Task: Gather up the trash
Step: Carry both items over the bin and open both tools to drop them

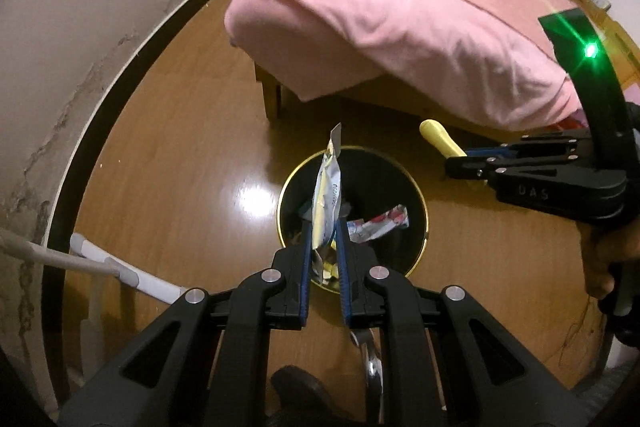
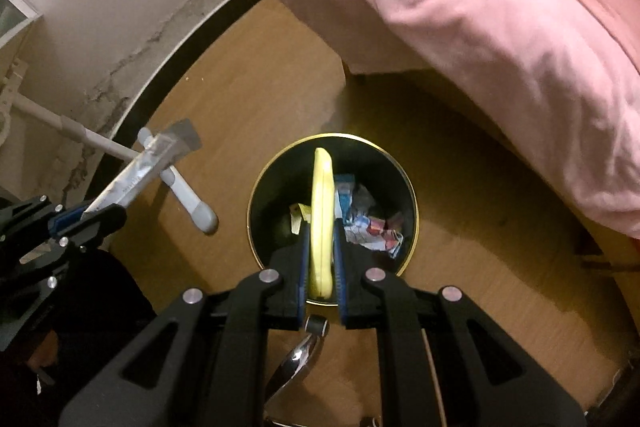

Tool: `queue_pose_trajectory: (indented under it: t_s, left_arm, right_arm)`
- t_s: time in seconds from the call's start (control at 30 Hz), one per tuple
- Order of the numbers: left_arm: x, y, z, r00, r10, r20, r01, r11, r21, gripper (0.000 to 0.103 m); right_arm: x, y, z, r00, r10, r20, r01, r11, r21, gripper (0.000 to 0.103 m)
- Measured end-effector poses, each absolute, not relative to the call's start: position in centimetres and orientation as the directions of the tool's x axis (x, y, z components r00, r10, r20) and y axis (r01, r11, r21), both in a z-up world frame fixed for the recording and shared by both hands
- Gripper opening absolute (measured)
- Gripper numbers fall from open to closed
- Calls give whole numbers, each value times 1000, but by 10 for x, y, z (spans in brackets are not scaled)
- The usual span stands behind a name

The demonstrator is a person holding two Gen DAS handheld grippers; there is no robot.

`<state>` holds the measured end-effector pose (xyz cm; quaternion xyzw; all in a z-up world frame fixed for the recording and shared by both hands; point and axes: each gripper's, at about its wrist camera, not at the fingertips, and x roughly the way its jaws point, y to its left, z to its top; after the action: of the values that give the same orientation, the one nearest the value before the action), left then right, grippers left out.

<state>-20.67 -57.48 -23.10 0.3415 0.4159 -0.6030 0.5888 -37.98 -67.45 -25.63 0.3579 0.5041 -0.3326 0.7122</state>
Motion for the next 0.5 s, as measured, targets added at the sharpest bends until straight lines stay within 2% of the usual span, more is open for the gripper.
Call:
queue_pose_trajectory:
  t_s: [0.5]
  left_arm:
    - [-213,-578,-239,-84,-415,-906,993,36,-108,11]
  right_arm:
    - [-382,-679,-252,302,-119,-946,835,511,203,12]
